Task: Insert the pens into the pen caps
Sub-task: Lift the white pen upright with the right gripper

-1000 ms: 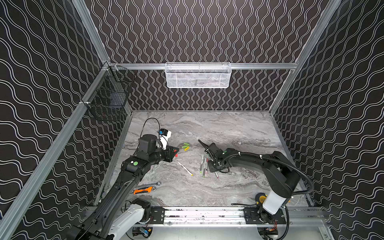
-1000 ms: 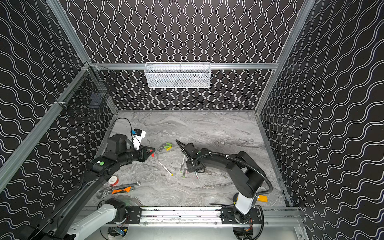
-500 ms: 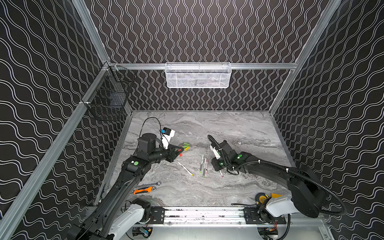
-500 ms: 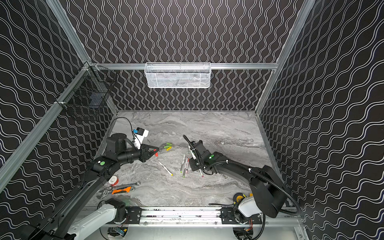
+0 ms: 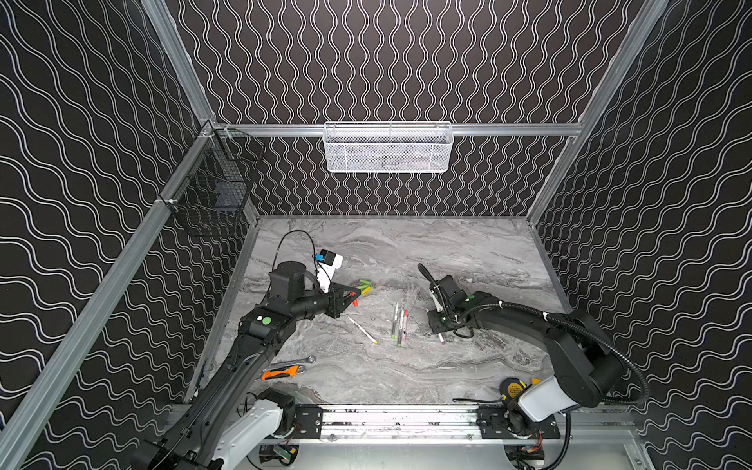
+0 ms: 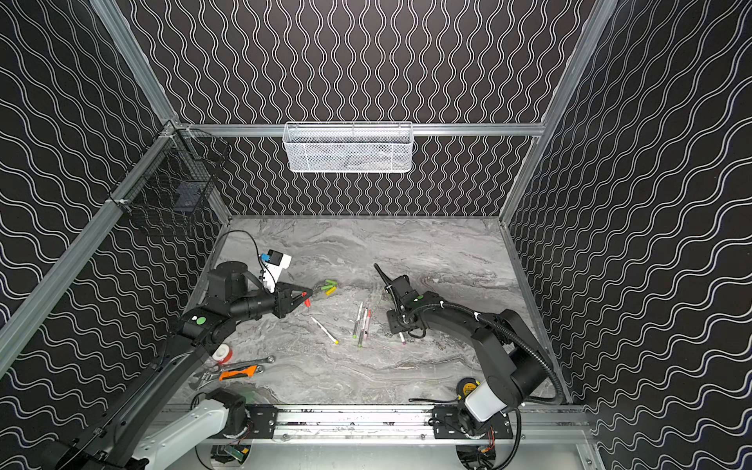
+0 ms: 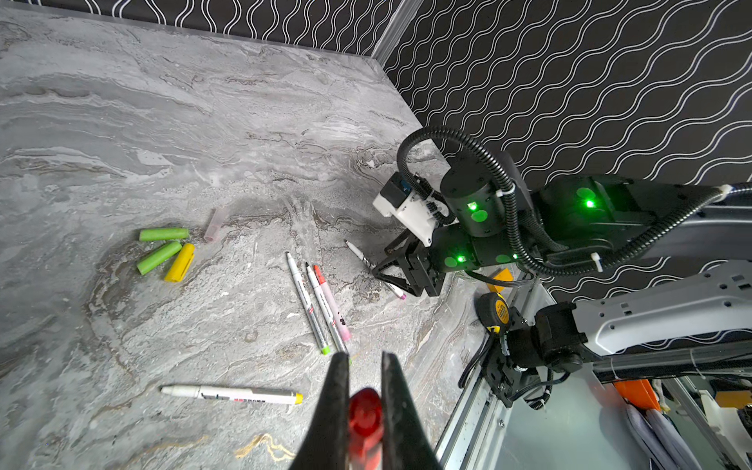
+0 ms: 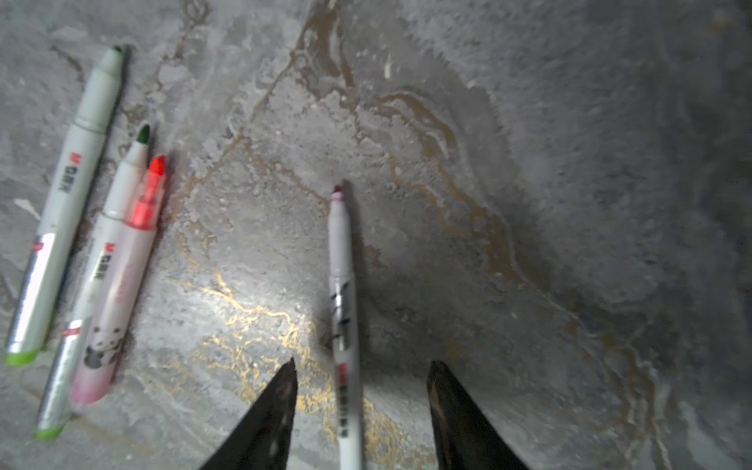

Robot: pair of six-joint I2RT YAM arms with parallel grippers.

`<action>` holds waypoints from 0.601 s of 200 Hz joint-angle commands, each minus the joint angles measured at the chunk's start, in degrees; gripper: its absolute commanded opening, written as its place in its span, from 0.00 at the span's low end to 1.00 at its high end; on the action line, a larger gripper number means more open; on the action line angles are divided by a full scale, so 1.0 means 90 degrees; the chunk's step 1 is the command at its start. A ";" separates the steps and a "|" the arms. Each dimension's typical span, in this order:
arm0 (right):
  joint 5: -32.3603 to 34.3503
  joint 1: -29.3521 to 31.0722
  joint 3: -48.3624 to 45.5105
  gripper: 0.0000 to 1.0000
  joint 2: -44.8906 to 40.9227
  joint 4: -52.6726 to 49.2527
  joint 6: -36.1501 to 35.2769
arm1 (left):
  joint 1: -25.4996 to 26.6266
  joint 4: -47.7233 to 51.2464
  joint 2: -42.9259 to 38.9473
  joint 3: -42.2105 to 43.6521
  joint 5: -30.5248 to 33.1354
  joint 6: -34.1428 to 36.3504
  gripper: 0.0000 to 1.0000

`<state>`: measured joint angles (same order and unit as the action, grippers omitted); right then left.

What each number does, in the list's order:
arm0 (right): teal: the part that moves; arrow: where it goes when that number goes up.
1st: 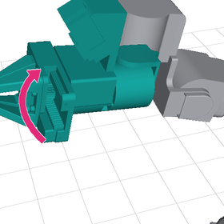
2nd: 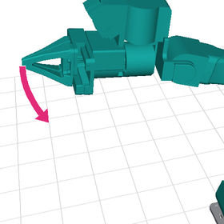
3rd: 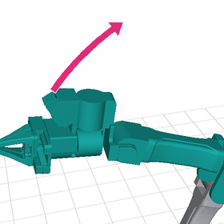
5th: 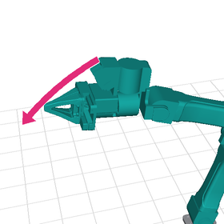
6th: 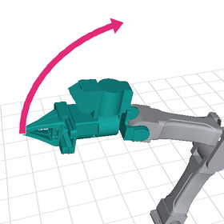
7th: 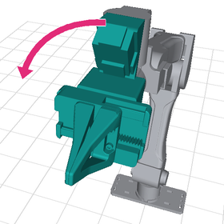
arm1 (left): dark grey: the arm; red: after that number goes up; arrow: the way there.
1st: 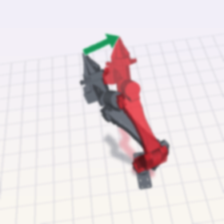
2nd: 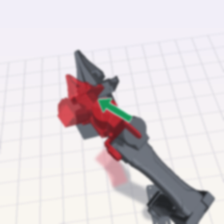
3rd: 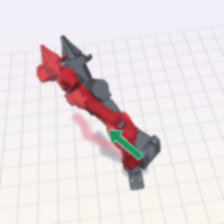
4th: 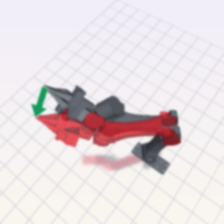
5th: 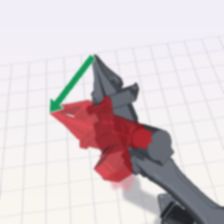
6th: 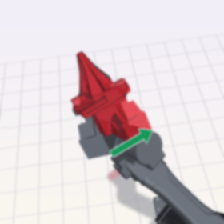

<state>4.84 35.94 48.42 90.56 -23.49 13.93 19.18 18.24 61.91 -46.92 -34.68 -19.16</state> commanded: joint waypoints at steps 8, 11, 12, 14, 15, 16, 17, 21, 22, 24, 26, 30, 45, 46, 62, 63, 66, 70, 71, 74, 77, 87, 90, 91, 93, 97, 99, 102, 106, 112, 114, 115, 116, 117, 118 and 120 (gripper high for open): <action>0.0000 -0.0015 0.0014 0.49 0.0238 -0.0167 -0.0035 | -0.0004 -0.0240 0.0016 -0.0008 -0.0041 0.0019 0.00; 0.0014 -0.0011 0.0019 0.47 0.0274 -0.0173 -0.0024 | -0.0002 -0.0247 0.0007 -0.0003 -0.0042 0.0019 0.00; 0.0016 -0.0010 0.0024 0.47 0.0281 -0.0178 -0.0024 | -0.0007 -0.0248 0.0007 -0.0002 -0.0038 0.0019 0.00; 0.0016 -0.0012 0.0028 0.46 0.0299 -0.0189 -0.0025 | -0.0011 -0.0249 0.0006 -0.0002 -0.0035 0.0017 0.00; 0.0012 -0.0011 0.0034 0.45 0.0314 -0.0196 -0.0025 | -0.0006 -0.0244 0.0006 0.0008 -0.0034 0.0018 0.00; 0.0016 -0.0010 0.0037 0.45 0.0326 -0.0205 -0.0020 | -0.0004 -0.0242 0.0006 0.0013 -0.0034 0.0019 0.00; 0.0022 -0.0015 0.0038 0.44 0.0337 -0.0209 -0.0017 | -0.0003 -0.0241 0.0006 0.0010 -0.0039 0.0019 0.00; 0.0022 -0.0021 0.0047 0.42 0.0374 -0.0224 -0.0015 | -0.0003 -0.0240 -0.0001 0.0008 -0.0032 0.0014 0.00; 0.0025 -0.0020 0.0048 0.42 0.0380 -0.0228 -0.0015 | -0.0003 -0.0240 -0.0007 0.0008 -0.0033 0.0012 0.00; 0.0020 -0.0024 0.0051 0.40 0.0404 -0.0239 -0.0008 | -0.0002 -0.0235 -0.0019 0.0008 -0.0029 0.0017 0.00; 0.0029 -0.0016 0.0062 0.39 0.0418 -0.0249 -0.0006 | -0.0002 -0.0231 -0.0015 0.0008 -0.0025 0.0019 0.00; 0.0032 -0.0018 0.0073 0.37 0.0456 -0.0274 0.0000 | -0.0002 -0.0225 -0.0014 0.0009 -0.0030 0.0019 0.00; 0.0091 -0.0012 0.0139 0.28 0.0586 -0.0388 0.0010 | -0.0002 -0.0202 -0.0023 0.0008 -0.0009 0.0020 0.00; 0.0094 -0.0011 0.0143 0.28 0.0594 -0.0398 0.0012 | -0.0002 -0.0196 -0.0023 0.0008 -0.0007 0.0025 0.00; 0.0115 -0.0009 0.0236 0.21 0.0693 -0.0505 -0.0003 | -0.0009 -0.0189 -0.0034 0.0017 -0.0002 0.0021 0.00; 0.0125 -0.0004 0.0245 0.21 0.0706 -0.0515 0.0001 | -0.0006 -0.0190 -0.0039 0.0017 -0.0003 0.0020 0.00; 0.0147 0.0000 0.0274 0.20 0.0730 -0.0550 0.0016 | -0.0007 -0.0191 -0.0042 0.0010 0.0001 0.0019 0.00; 0.0172 0.0000 0.0312 0.19 0.0777 -0.0608 0.0039 | -0.0003 -0.0200 -0.0043 0.0016 0.0002 0.0013 0.00; 0.0178 -0.0005 0.0322 0.19 0.0801 -0.0620 0.0046 | -0.0003 -0.0200 -0.0038 0.0012 0.0004 0.0011 0.00; 0.0174 0.0000 0.0358 0.18 0.0835 -0.0654 0.0061 | -0.0010 -0.0200 -0.0042 0.0011 -0.0004 0.0012 0.00; 0.0170 -0.0008 0.0389 0.16 0.0866 -0.0694 0.0063 | -0.0004 -0.0200 -0.0051 0.0023 -0.0002 0.0007 0.00; 0.0165 -0.0005 0.0457 0.13 0.0937 -0.0766 0.0020 | -0.0011 -0.0221 -0.0053 0.0023 -0.0005 0.0007 0.00; 0.0146 -0.0005 0.0469 0.11 0.0935 -0.0769 0.0009 | -0.0007 -0.0222 -0.0058 0.0023 -0.0010 -0.0005 0.00; 0.0141 -0.0002 0.0469 0.11 0.0934 -0.0769 0.0002 | -0.0009 -0.0221 -0.0060 0.0020 -0.0012 -0.0008 0.00; 0.0113 0.0000 0.0474 0.11 0.0934 -0.0762 -0.0003 | -0.0004 -0.0233 -0.0059 0.0038 -0.0014 -0.0009 0.00; 0.0042 -0.0005 0.0479 0.09 0.0926 -0.0738 -0.0028 | -0.0002 -0.0230 -0.0062 0.0042 -0.0006 -0.0003 0.00; 0.0005 -0.0001 0.0479 0.09 0.0924 -0.0725 -0.0033 | -0.0009 -0.0232 -0.0055 0.0046 -0.0010 -0.0008 0.00; -0.0043 -0.0001 0.0479 0.08 0.0916 -0.0705 -0.0048 | -0.0003 -0.0225 -0.0053 0.0039 -0.0011 -0.0007 0.00; -0.0088 0.0000 0.0487 0.06 0.0891 -0.0674 -0.0062 | -0.0002 -0.0220 -0.0058 0.0046 -0.0005 0.0003 0.00; -0.0161 0.0000 0.0503 0.04 0.0854 -0.0646 -0.0096 | -0.0011 -0.0220 -0.0060 0.0044 0.0002 0.0009 0.00; -0.0183 -0.0007 0.0507 0.03 0.0843 -0.0638 -0.0106 | -0.0007 -0.0218 -0.0059 0.0046 0.0000 0.0014 0.00; -0.0194 -0.0003 0.0512 0.03 0.0834 -0.0631 -0.0109 | -0.0009 -0.0214 -0.0051 0.0047 0.0002 0.0012 0.00; -0.0215 -0.0001 0.0515 0.03 0.0825 -0.0622 -0.0106 | -0.0011 -0.0212 -0.0047 0.0047 0.0004 0.0011 0.00; -0.0230 -0.0001 0.0517 0.03 0.0821 -0.0613 -0.0114 | -0.0006 -0.0211 -0.0045 0.0047 0.0005 0.0015 0.00; -0.0242 0.0000 0.0522 0.03 0.0814 -0.0608 -0.0123 | -0.0009 -0.0211 -0.0044 0.0047 0.0005 0.0012 0.00; -0.0271 -0.0002 0.0536 0.02 0.0796 -0.0592 -0.0142 | -0.0004 -0.0210 -0.0043 0.0047 -0.0002 0.0015 0.00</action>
<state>6.68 35.90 53.41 97.54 -24.29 13.87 19.18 18.04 61.41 -46.59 -34.68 -19.18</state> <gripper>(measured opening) 0.059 0.112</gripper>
